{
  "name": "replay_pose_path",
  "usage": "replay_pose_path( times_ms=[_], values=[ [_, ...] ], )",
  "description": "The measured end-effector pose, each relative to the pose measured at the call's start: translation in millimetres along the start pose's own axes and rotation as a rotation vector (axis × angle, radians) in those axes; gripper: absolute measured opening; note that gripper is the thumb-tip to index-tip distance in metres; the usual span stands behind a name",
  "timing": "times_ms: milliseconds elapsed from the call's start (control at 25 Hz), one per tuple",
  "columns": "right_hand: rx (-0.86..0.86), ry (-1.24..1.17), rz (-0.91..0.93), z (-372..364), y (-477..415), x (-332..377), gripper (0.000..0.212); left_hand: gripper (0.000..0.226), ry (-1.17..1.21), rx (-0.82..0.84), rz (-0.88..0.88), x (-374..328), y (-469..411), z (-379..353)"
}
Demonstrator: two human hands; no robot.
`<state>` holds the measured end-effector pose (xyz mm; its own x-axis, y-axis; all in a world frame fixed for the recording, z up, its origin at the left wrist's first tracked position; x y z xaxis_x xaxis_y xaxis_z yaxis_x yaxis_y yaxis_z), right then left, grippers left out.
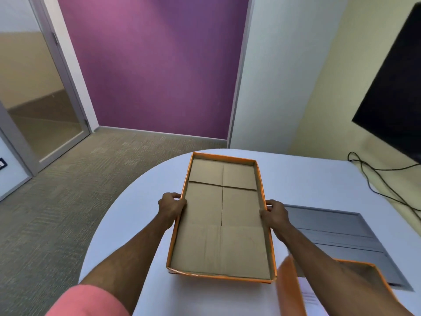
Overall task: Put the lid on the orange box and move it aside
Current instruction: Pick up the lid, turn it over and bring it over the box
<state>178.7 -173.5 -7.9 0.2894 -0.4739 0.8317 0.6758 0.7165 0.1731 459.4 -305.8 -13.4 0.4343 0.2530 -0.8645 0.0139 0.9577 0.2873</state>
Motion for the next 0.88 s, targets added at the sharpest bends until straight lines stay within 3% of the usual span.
replay_pose_path(
  times_ms=[240, 560, 760, 880],
  values=[
    [-0.020, 0.011, -0.010, 125, 8, -46, 0.034, 0.027, 0.074, 0.142, -0.112, -58, 96, -71],
    [0.016, -0.035, -0.080, 223, 38, -112, 0.034, 0.017, 0.180, 0.019, -0.260, -106, 208, -147],
    [-0.096, 0.016, -0.077, 247, 55, -91, 0.061, 0.026, 0.149, -0.121, -0.342, -140, 254, -171],
    [-0.134, -0.139, 0.019, 253, 63, -55, 0.051, 0.033, 0.077, -0.123, -0.381, -158, 272, -183]
  ],
)
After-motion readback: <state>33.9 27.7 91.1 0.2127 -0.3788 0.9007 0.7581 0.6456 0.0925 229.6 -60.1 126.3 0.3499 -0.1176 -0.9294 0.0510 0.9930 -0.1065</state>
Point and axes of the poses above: each hand's wrist, its own y-axis away from the middle knuckle, its own z-axis out of the back of the hand, x = y × z, the point moved 2 cm from there along -y, towards the middle knuckle, and after that the axes turned 1 degree about -x, right-handed, at the moved point
